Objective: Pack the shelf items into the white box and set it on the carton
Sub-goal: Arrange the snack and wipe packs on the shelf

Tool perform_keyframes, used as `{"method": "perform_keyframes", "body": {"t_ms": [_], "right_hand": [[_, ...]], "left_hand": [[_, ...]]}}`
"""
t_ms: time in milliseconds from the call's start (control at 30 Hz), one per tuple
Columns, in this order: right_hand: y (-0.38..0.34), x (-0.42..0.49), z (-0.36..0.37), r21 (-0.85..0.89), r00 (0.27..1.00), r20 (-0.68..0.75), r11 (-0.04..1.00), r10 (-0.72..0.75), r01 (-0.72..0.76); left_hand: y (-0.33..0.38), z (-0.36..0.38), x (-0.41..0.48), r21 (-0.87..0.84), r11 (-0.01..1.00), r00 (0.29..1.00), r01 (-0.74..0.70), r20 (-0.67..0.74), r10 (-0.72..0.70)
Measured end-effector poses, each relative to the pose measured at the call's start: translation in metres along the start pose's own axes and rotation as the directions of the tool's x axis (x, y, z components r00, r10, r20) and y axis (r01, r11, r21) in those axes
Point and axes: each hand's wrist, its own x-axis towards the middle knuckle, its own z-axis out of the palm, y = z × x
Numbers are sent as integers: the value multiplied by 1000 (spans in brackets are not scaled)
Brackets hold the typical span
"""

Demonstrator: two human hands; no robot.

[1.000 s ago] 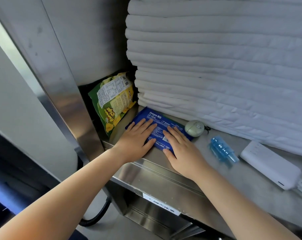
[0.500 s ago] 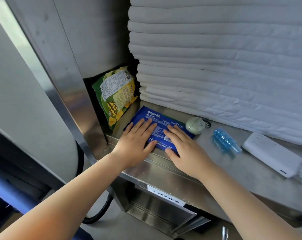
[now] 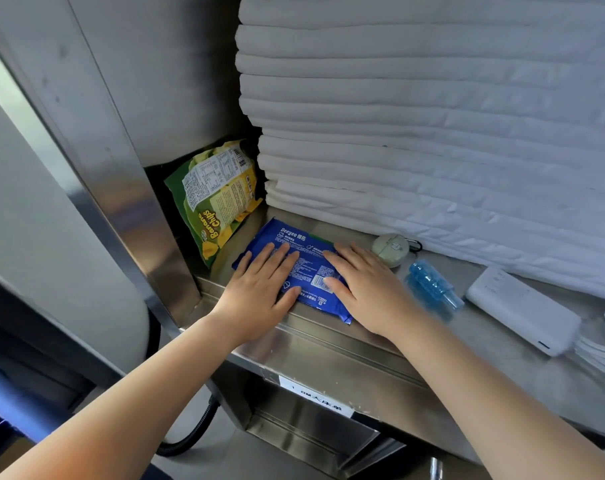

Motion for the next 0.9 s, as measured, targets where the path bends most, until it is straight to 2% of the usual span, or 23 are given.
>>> {"method": "perform_keyframes", "body": {"t_ms": [267, 400, 467, 600, 900], "right_hand": [[14, -21, -7, 15, 1000, -5, 1000, 6, -6], [10, -28, -11, 131, 998, -46, 991, 43, -37], [8, -33, -10, 164, 999, -17, 986, 38, -35], [3, -41, -3, 110, 999, 50, 994, -9, 4], [-1, -58, -2, 127, 1000, 0, 992, 3, -3]], "left_hand": [[2, -2, 0, -23, 1000, 999, 17, 36, -16], [1, -3, 1, -16, 1000, 998, 12, 56, -11], [1, -5, 3, -5, 1000, 998, 16, 59, -16], [13, -7, 11, 9, 997, 996, -76, 47, 76], [26, 0, 7, 23, 991, 991, -133, 21, 132]]}}
